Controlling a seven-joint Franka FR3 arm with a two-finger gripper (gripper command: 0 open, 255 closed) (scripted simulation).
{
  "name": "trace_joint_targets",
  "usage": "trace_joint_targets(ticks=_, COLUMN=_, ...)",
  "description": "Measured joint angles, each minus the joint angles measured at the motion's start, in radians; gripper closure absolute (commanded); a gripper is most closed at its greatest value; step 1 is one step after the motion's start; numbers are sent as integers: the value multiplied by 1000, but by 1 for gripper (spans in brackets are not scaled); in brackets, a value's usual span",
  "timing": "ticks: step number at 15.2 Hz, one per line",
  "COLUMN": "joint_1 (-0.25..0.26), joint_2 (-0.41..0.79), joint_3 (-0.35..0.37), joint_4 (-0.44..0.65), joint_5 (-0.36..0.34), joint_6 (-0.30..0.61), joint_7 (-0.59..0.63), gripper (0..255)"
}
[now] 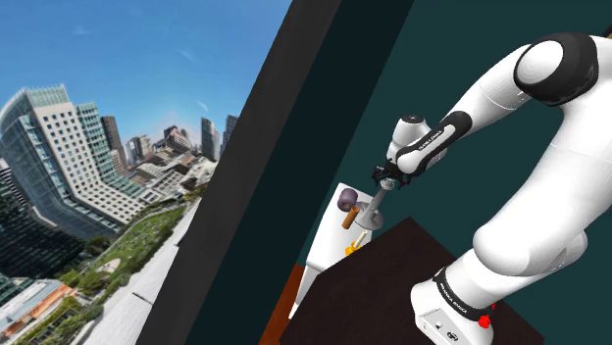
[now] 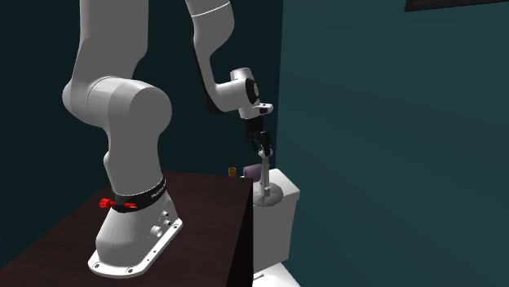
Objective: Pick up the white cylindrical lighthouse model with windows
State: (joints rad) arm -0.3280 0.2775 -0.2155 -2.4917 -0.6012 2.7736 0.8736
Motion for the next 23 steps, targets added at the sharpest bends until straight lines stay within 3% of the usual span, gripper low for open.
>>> trace_joint_targets(ticks=11, joint_1=0, joint_2=-1, joint_3=0, joint_4=0, joint_5=0, joint_6=0, joint_7=0, gripper=255)
trace_joint_targets(ticks=23, joint_1=-11, joint_2=-169, joint_3=32, joint_4=-19, joint_5=86, joint_6=-146, joint_7=-99, gripper=255)
